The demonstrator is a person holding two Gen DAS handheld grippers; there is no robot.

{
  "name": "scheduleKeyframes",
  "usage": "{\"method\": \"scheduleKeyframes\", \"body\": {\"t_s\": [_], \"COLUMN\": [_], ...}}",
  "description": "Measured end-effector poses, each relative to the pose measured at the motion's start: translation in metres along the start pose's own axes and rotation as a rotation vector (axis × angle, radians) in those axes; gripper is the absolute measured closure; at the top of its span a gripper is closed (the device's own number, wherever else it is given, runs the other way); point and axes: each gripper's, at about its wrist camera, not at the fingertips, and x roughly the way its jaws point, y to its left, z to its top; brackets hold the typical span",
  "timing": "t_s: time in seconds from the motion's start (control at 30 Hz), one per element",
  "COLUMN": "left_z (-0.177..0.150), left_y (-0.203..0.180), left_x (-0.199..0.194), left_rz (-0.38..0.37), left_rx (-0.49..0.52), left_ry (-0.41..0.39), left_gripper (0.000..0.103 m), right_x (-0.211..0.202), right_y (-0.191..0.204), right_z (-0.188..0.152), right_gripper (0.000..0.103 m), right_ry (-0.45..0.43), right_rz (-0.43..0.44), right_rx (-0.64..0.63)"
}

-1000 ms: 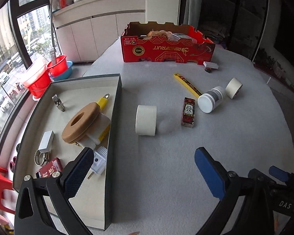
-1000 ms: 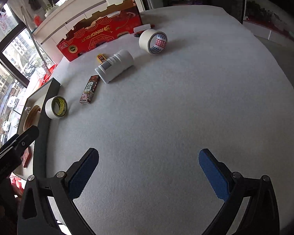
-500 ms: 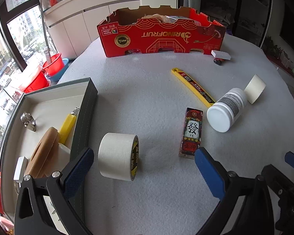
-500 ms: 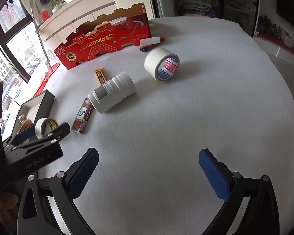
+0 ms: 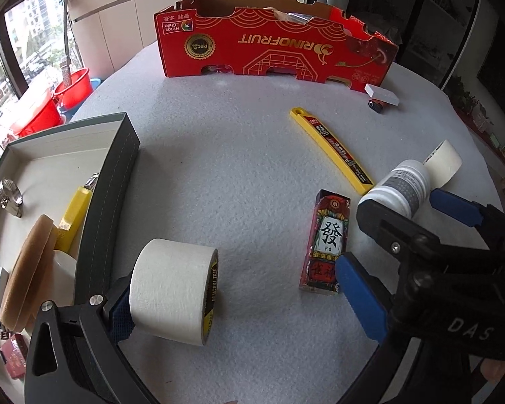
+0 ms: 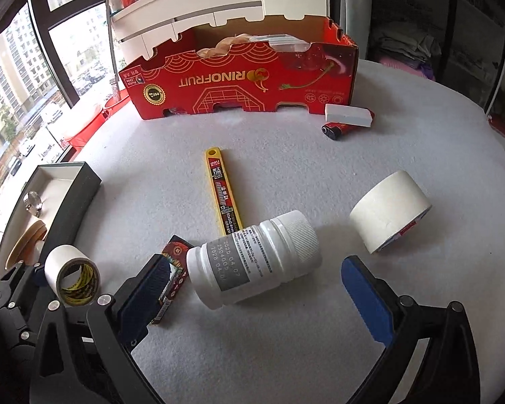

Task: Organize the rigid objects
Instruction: 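Grasp the gray-labelled pill bottle with the right gripper while the left gripper grasps the white tape roll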

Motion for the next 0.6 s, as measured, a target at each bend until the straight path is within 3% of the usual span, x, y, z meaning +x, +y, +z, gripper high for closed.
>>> {"method": "scheduleKeyframes", "body": {"t_s": [0.03,0.07,0.23,0.3,0.37,0.43,0.6], "left_z": [0.000,0.000,-0.004,-0.007,-0.012,-0.016,-0.043], "left_y": [0.000,0.000,0.000,0.001,0.003,0.004,-0.008], "left_x": [0.000,0.000,-0.004,-0.011,-0.017,-0.021,-0.036], "left_rz": [-0.003,-0.005,-0.010,-0.006,-0.081,-0.135,-0.128], "left_rx": [0.007,0.012,0.016,0.022,0.016,-0.003,0.073], "left_ry": [-0.001,-0.003,-0.018,-0.043,-0.046,-0.034,-0.047], "left_gripper": [0.000,0.000,0.004,0.014,0.049,0.067,0.069], "right_x": [0.003,0.004,-0.013,-0.027,-0.042,-0.057,-0.093], "right_y": [-0.001,-0.002,-0.011,-0.018,-0.025,-0.031,-0.039], "right_z": [0.000,0.000,-0.009,-0.019,-0.032,-0.048,-0.087], "right_gripper": [0.025,0.029,0.029,0.029,0.029,0.029,0.029], "right_ry": [0.014,0.020,0.009,-0.002,-0.005,-0.008,-0.013], "right_rz": [0.011,0.013,0.011,0.019,0.026,0.025,0.045], "right_rx": [0.010,0.016,0.068,0.096,0.129,0.150,0.202]}}
